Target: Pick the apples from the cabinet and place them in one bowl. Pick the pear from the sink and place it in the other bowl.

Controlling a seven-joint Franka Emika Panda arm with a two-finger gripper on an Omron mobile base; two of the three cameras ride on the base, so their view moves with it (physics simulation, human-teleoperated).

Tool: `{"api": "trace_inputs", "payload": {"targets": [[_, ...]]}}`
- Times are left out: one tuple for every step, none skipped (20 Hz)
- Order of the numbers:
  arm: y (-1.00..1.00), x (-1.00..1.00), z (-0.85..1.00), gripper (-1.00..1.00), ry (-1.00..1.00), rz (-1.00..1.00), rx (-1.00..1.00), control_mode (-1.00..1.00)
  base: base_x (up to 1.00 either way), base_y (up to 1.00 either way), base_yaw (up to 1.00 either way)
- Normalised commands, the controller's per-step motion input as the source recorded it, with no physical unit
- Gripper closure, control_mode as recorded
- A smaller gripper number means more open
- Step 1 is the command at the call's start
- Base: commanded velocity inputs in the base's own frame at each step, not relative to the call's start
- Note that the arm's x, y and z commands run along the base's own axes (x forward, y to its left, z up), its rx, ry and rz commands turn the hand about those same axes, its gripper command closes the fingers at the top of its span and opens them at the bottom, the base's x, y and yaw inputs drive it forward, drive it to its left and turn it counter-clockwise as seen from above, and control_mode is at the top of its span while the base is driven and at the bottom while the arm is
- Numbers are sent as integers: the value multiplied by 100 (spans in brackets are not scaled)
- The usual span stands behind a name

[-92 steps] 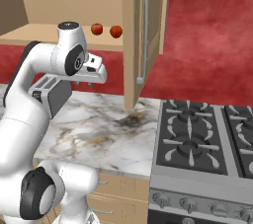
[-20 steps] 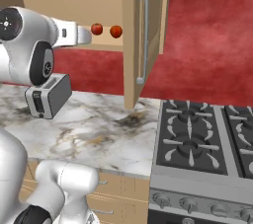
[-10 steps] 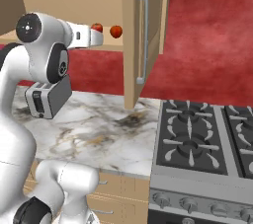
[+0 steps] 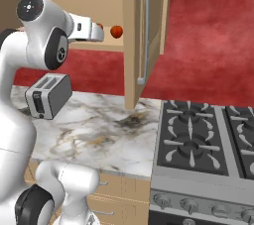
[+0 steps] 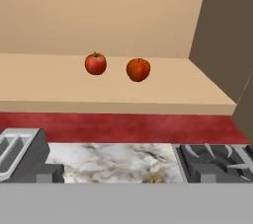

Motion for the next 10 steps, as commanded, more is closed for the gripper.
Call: {"api": "trace_inputs", "payload": {"targets": [[0,0,0,-100,0,0,0,-100,0,0,0],[0,0,0,-100,0,0,0,-100,0,0,0],[0,1,0,-100,0,0,0,-100,0,0,0],[0,7,0,-100,0,0,0,-100,0,0,0],[-6,24,0,-100,0,0,0,-100,0,0,0],[-11,31,0,-100,0,0,0,-100,0,0,0],[-11,31,0,-100,0,0,0,-100,0,0,0],[-11,25,0,-100,0,0,0,-100,0,0,0],[-10,25,0,-100,0,0,0,-100,0,0,0],[-9,26,0,-100,0,0,0,-100,0,0,0]]}}
